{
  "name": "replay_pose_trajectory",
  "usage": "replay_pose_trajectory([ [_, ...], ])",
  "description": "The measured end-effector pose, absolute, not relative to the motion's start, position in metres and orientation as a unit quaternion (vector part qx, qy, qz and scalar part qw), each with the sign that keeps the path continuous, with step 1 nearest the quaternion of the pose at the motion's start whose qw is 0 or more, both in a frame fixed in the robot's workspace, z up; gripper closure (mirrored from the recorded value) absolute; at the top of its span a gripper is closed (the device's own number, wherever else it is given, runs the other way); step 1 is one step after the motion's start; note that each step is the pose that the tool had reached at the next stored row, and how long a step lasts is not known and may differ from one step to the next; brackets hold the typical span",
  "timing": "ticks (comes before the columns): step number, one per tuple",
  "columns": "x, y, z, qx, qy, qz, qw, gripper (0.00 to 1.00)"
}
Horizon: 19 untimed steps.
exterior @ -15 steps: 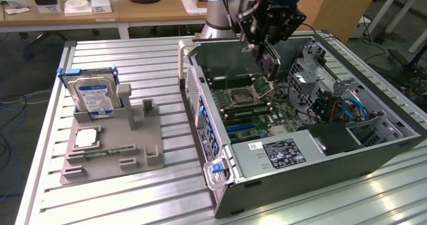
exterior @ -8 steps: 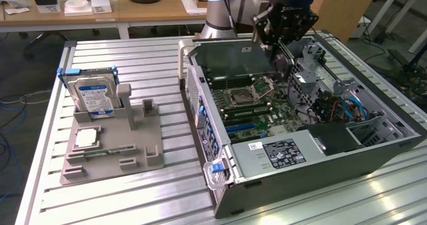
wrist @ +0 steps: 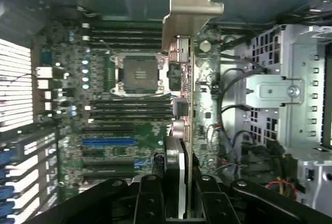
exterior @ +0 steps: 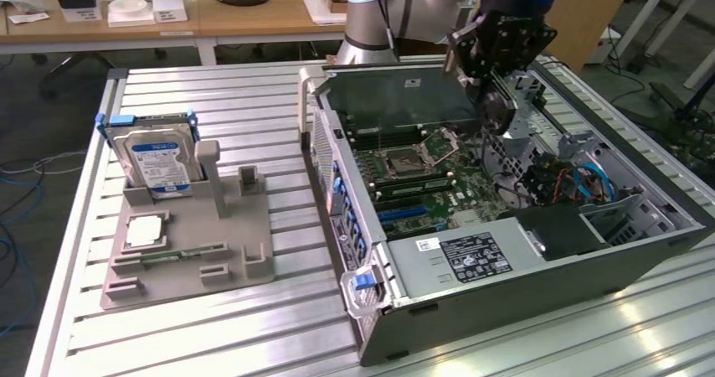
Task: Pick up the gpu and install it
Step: 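Pick up the gpu and move the gpu toward the slot, then insert the gpu into the slot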
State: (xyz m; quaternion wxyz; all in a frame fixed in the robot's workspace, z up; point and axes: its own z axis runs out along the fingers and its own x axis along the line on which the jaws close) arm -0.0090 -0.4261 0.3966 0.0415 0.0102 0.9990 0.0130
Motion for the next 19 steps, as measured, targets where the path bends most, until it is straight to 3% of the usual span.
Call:
replay_pose_trajectory([
  [19, -0.0013, -0.4261, 0.3959, -0.059, 0.997, 0.016, 0.040, 0.72],
])
